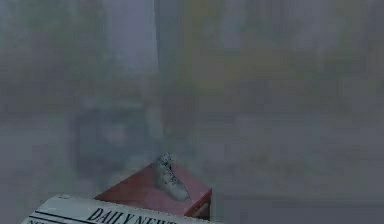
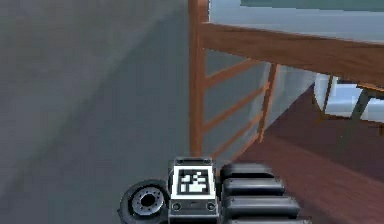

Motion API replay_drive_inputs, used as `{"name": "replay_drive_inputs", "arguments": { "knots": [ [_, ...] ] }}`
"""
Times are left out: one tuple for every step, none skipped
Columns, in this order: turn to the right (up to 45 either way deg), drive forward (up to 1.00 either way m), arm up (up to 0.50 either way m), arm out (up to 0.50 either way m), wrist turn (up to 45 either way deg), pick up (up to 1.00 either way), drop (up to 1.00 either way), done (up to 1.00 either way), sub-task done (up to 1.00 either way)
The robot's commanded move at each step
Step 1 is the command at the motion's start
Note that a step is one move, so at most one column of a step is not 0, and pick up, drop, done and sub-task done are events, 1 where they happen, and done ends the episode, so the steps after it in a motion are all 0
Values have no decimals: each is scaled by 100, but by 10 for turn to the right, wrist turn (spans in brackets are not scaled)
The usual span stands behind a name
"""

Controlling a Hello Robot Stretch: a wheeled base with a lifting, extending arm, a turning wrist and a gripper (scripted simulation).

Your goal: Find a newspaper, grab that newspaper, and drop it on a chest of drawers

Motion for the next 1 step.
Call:
{"name": "replay_drive_inputs", "arguments": {
  "knots": [
    [450, 0, 0, 0, 0, 0, 0, 0, 0]
  ]
}}
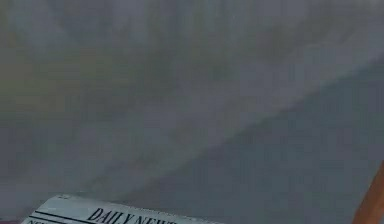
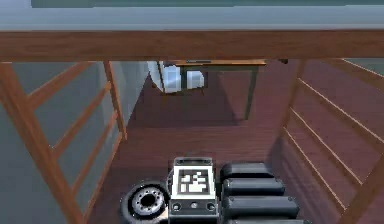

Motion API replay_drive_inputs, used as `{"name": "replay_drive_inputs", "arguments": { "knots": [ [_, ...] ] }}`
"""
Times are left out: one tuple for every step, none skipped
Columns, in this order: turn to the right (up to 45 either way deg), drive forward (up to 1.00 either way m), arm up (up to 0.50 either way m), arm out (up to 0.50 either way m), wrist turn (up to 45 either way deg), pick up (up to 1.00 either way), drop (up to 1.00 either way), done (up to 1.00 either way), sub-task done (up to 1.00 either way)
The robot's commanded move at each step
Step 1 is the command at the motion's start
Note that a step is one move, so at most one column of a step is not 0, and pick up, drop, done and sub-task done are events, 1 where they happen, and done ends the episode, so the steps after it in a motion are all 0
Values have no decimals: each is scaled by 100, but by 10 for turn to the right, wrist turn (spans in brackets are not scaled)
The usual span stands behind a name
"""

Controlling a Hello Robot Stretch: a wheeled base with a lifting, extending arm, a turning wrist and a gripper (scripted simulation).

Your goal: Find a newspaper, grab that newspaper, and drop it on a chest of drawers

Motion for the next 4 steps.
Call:
{"name": "replay_drive_inputs", "arguments": {
  "knots": [
    [30, 0, 0, 0, 0, 0, 0, 0, 0],
    [-450, 0, 0, 0, 0, 0, 0, 0, 0],
    [-450, 0, 0, 0, 0, 0, 0, 0, 0],
    [-120, 0, 0, 0, 0, 0, 0, 0, 0]
  ]
}}
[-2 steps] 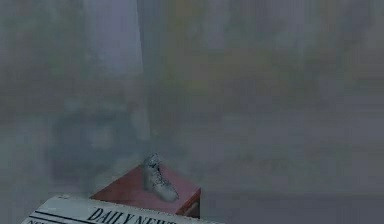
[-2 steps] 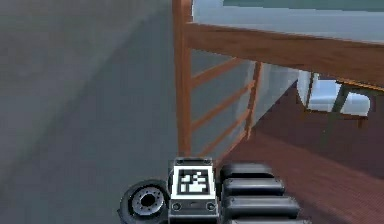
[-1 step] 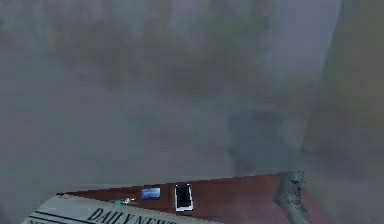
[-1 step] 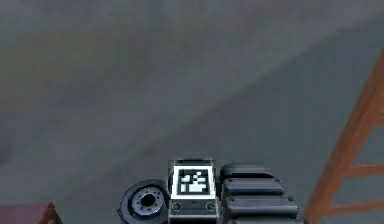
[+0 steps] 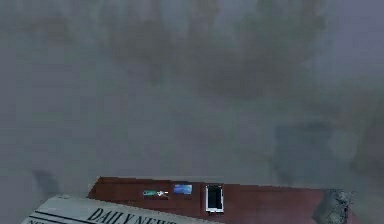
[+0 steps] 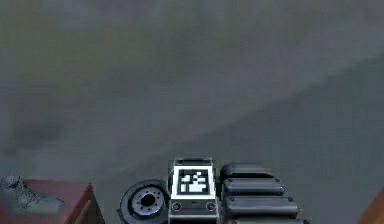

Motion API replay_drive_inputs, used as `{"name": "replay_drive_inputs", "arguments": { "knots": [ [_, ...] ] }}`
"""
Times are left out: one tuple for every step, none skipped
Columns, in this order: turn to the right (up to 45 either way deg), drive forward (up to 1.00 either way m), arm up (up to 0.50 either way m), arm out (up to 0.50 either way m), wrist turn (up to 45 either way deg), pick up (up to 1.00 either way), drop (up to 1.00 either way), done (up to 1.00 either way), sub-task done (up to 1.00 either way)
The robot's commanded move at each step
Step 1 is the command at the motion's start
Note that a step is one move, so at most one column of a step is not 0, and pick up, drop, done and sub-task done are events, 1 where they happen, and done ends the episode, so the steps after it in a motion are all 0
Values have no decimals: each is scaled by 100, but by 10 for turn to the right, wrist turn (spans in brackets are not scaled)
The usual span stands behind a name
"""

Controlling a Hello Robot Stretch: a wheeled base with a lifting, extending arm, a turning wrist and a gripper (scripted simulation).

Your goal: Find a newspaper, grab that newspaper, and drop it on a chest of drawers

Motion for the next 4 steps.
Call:
{"name": "replay_drive_inputs", "arguments": {
  "knots": [
    [450, 0, 0, 0, 0, 0, 0, 0, 0],
    [450, 0, 0, 0, 0, 0, 0, 0, 0],
    [210, 0, 0, 0, 0, 0, 0, 0, 0],
    [30, 0, 0, 0, 0, 0, 0, 0, 0]
  ]
}}
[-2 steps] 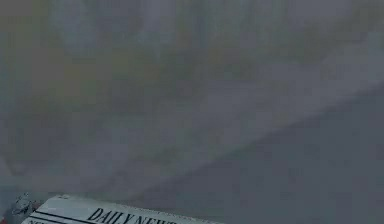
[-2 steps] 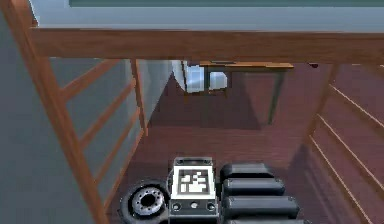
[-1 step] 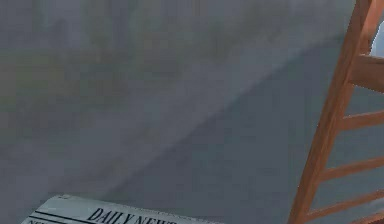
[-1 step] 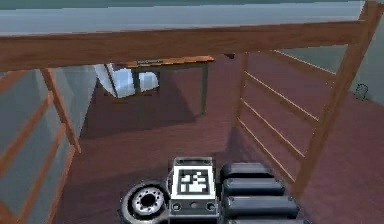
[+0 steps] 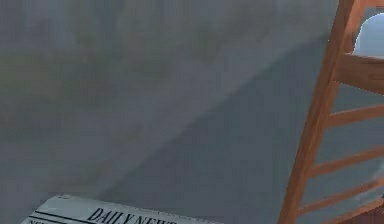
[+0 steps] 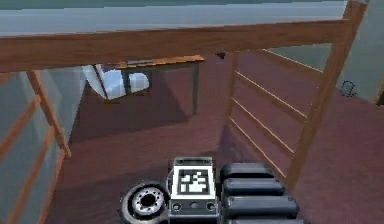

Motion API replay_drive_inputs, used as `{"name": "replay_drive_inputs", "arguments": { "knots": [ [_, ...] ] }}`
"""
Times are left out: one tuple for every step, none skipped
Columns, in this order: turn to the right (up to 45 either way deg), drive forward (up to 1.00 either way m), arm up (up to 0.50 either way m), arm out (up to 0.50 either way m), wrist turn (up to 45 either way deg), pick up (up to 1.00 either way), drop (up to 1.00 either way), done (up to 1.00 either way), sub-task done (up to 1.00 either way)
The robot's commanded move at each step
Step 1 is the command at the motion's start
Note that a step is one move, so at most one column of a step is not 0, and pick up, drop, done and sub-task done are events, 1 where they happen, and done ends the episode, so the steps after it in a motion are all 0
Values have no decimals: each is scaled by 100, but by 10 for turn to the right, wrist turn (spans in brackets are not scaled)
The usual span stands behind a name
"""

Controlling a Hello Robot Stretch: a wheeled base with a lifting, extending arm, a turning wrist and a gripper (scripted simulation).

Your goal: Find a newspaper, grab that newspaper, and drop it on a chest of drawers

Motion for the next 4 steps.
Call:
{"name": "replay_drive_inputs", "arguments": {
  "knots": [
    [-450, 0, 0, 0, 0, 0, 0, 0, 0],
    [-450, 0, 0, 0, 0, 0, 0, 0, 0],
    [-240, 0, 0, 0, 0, 0, 0, 0, 0],
    [-450, 0, 0, 0, 0, 0, 0, 0, 0]
  ]
}}
